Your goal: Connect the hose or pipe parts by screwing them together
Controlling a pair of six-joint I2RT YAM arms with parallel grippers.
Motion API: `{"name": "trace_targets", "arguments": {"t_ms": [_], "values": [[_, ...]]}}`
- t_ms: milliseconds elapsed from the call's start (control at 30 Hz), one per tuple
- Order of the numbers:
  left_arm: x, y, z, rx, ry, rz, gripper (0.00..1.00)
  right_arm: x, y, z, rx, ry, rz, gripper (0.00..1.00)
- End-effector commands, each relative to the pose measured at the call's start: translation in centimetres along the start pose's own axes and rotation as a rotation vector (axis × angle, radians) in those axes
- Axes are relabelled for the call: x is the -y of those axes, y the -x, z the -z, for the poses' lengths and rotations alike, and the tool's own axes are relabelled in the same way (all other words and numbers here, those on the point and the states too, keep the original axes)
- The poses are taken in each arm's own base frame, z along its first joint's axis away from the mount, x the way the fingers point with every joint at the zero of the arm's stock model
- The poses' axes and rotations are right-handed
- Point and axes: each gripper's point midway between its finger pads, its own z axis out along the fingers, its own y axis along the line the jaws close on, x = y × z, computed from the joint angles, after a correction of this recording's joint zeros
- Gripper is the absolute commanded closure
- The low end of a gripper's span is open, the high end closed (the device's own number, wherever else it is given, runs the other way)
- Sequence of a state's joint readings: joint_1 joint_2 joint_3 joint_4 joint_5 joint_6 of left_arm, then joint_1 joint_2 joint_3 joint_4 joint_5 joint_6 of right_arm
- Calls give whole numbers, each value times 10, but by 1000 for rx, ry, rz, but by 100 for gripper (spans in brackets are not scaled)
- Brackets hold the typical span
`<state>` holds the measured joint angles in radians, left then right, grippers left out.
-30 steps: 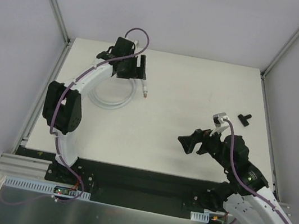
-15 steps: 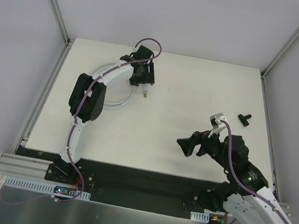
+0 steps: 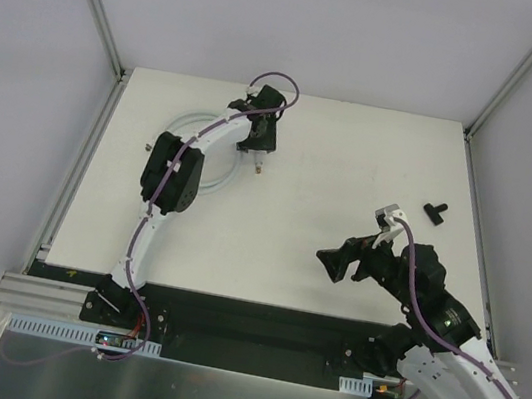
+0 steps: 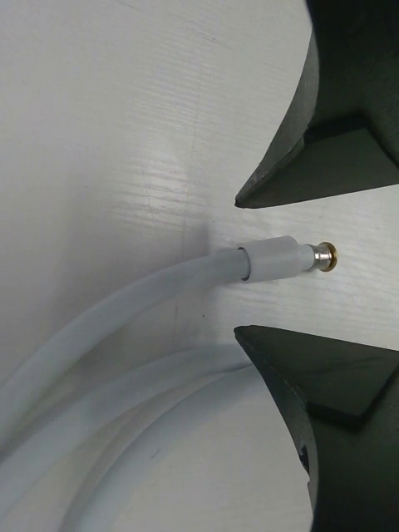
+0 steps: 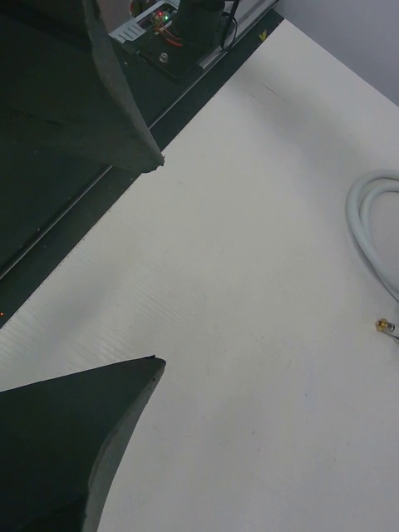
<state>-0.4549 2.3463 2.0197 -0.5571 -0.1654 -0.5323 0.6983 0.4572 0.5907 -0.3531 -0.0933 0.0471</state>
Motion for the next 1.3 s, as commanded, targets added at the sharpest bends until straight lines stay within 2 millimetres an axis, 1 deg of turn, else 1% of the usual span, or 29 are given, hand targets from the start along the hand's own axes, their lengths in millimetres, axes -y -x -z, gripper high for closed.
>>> {"name": "trace_targets", "arguments": {"t_ms": [0,100,233,300,400,467,500,533,567,600,633,667,700,733,767,800,833,867,900,933,967,1100,1167,1200,1267], "values": [[1,4,9,33,100,-116,43,-6,8,1,29,29,1,3],[3,-1,5,7,87,-118,43,-7,10,2,36,32,-7,3],[-7,-11,-2,-24,127,-125,43,-10,13,4,43,38,-14,2],[-9,-21,-7,-53,133,-128,46,-8,13,5,46,31,-17,2],[-5,-33,-10,-99,98,-120,55,-6,11,6,43,17,-18,2],[-1,-36,-5,-112,73,-105,61,-4,9,7,38,12,-18,2],[-2,-41,-4,-126,71,-104,67,-4,8,7,37,10,-20,2],[0,-43,0,-136,56,-99,76,-4,8,7,38,8,-24,2],[3,-40,11,-126,40,-86,80,-4,8,7,41,8,-29,2],[3,-50,15,-150,38,-87,81,-4,8,7,42,9,-30,2],[5,-53,20,-154,26,-90,82,-3,8,6,46,7,-34,2],[10,-51,33,-138,9,-88,82,-4,9,5,52,9,-43,2],[12,-65,37,-156,9,-106,82,-5,10,5,55,14,-47,2],[14,-69,42,-156,6,-112,80,-6,11,4,63,20,-52,2],[17,-69,54,-140,-4,-121,78,-7,11,3,64,26,-64,2],[13,-81,56,-156,8,-131,76,-8,11,1,66,29,-73,2],[17,-89,61,-160,6,-144,75,-8,9,0,63,33,-79,2],[18,-89,71,-148,-1,-129,74,-10,10,-1,67,43,-92,2],[11,-104,69,-178,16,-130,73,-11,10,-2,68,45,-98,2],[12,-109,72,-177,10,-130,71,-10,9,-3,68,44,-101,2],[6,-116,74,-187,19,-128,69,-10,8,-3,68,44,-109,1],[1,-119,78,-178,24,-128,67,-8,4,-4,67,39,-126,1],[4,-117,82,-173,14,-127,60,-7,2,-4,65,36,-131,1],[4,-117,82,-175,10,-125,53,-7,3,-3,67,35,-134,1],[6,-114,85,-167,3,-124,46,-7,1,-2,63,32,-137,1]]}}
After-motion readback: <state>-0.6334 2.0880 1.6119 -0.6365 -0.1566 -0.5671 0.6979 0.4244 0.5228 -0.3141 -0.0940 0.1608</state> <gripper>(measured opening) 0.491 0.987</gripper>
